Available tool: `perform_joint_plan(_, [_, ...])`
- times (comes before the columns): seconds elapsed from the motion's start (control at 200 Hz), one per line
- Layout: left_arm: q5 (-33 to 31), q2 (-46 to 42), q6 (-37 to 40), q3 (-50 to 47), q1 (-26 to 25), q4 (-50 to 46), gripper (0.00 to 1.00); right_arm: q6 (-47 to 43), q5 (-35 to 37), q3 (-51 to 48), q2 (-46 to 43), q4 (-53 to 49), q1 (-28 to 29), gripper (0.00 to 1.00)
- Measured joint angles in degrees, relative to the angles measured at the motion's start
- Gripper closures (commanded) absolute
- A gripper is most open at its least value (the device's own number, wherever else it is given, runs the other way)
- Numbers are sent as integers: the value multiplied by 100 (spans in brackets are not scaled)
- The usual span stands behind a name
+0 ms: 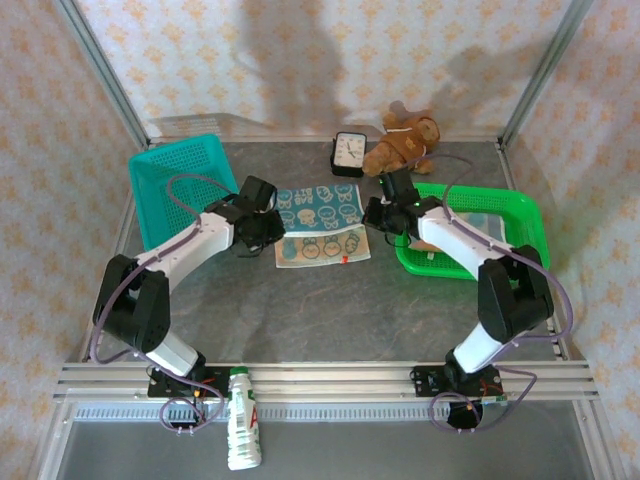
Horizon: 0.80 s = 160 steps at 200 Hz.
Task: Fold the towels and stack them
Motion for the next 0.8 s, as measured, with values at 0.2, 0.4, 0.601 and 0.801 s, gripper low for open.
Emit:
perform_joint_plan(0.2, [-57, -326, -59, 2, -2, -15, 100, -2, 42, -11, -251, -96, 44, 100])
perform_joint_plan(0.4, [-57, -341, -105, -256, -103, 35, 100, 0, 66, -170, -282, -103, 107, 100])
perform_joint_plan(0.601, [11, -249, -232, -732, -249, 85, 100, -90, 179, -243, -85, -188, 280, 100])
perform_joint_plan(0.801, [107, 90, -280, -944, -264, 227, 100, -197, 278, -275, 289, -339, 424, 100])
